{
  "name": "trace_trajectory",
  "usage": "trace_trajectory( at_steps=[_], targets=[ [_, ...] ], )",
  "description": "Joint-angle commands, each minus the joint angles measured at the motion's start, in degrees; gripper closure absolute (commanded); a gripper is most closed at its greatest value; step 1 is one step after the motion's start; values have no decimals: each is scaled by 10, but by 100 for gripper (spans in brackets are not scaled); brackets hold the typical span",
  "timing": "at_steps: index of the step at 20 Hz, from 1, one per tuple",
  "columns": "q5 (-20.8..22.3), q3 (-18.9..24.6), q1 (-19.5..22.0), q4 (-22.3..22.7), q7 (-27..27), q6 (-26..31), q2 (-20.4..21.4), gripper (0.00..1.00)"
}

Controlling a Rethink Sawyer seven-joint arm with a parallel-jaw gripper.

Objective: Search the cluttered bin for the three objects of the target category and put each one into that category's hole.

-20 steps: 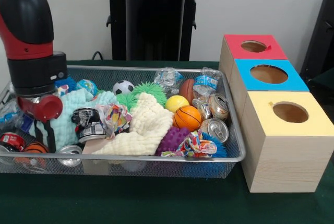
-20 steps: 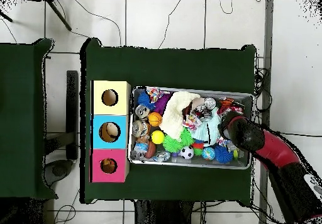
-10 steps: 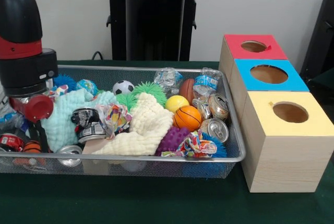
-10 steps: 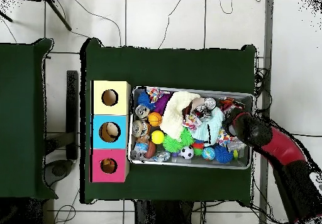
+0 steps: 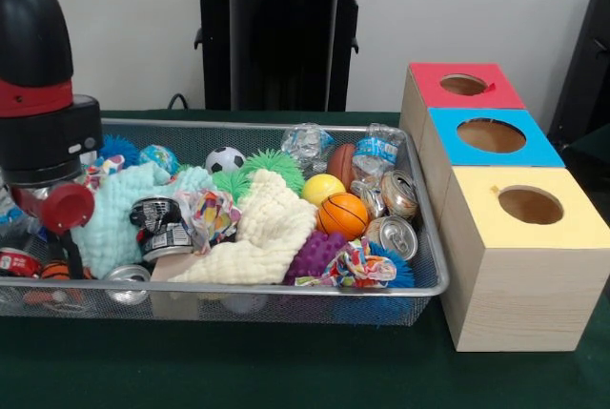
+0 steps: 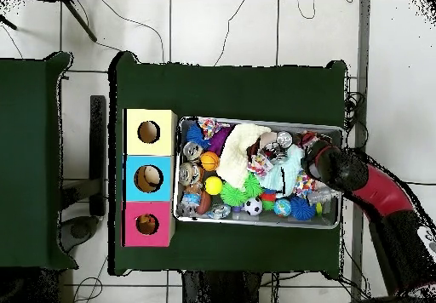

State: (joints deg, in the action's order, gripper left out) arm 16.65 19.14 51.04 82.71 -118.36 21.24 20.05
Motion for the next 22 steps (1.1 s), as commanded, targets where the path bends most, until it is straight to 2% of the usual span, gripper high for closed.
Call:
trace_trajectory(
  at_steps=[1, 4, 5, 18, 20, 22],
  targets=[
    [13, -6, -41, -58, -22, -28, -47, 0],
    [19, -15, -48, -59, -25, -46, -47, 0],
    [20, -18, -49, -57, -25, -58, -48, 100],
    [17, -33, -50, -26, -47, -95, -38, 100],
    [9, -24, -41, -13, -44, -79, -27, 100],
    [-13, -12, -30, -9, -31, -21, -6, 100]
  ],
)
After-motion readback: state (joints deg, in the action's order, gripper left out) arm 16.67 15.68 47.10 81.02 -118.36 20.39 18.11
